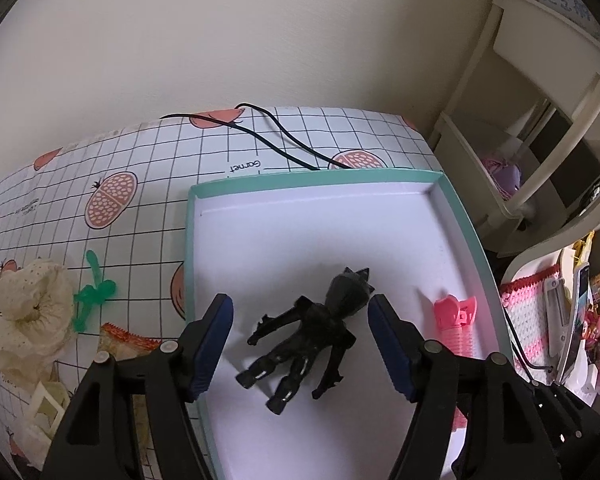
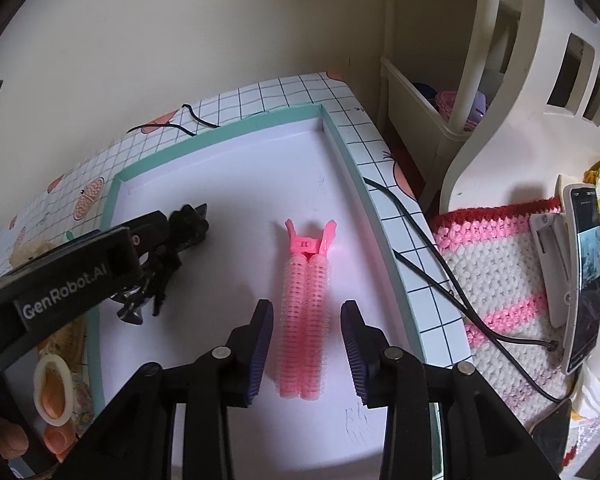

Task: Organize objects
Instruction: 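Open the right tool to drop the roller in the tray while the left tool releases the figure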

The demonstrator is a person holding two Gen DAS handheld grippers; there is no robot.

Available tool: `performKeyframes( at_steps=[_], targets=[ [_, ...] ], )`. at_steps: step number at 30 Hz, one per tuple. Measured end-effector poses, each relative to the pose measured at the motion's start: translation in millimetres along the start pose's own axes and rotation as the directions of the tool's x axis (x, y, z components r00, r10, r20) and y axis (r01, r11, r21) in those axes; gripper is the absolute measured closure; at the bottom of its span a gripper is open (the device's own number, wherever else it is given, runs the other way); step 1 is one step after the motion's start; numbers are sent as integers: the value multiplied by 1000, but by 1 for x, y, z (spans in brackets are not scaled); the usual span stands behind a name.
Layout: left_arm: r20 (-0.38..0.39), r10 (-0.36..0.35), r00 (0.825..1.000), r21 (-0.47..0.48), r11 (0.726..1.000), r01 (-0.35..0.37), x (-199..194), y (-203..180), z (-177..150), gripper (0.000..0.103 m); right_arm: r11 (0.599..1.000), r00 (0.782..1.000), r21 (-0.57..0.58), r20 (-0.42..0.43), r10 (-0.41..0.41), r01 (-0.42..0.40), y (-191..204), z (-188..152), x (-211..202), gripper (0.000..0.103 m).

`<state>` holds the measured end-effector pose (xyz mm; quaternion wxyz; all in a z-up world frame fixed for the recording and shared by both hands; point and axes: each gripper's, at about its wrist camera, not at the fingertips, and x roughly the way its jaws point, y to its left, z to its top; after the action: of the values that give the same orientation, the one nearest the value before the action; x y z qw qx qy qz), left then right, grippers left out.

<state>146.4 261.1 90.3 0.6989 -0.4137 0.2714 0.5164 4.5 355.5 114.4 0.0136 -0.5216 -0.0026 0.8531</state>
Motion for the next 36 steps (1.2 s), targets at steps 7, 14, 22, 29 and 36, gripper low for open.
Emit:
performKeyframes(
  at_steps=[7, 14, 22, 29, 36],
  targets=[
    [22, -6, 1000, 6, 1000, 6, -9, 7, -1, 17, 1000, 1000, 4, 2, -1, 1, -1, 1, -5, 49],
    [57, 18, 998, -28, 999, -16, -15, 19, 1, 4, 1000, 1000, -21, 14, -15, 16, 4, 0, -5, 27],
    [40, 19, 999, -57, 998, -17, -11, 34, -5, 3, 1000, 1000, -21, 12, -9, 9, 5, -1, -3, 10],
    [39, 26, 999, -59, 998, -23, -12, 41, -8, 3, 1000, 1000, -13, 6, -5, 5, 3, -2, 0, 0],
    [57, 12, 998, -44, 999, -9, -23, 45, -7, 3, 999, 1000, -34, 23, -3, 4, 10, -1, -8, 0]
  ],
)
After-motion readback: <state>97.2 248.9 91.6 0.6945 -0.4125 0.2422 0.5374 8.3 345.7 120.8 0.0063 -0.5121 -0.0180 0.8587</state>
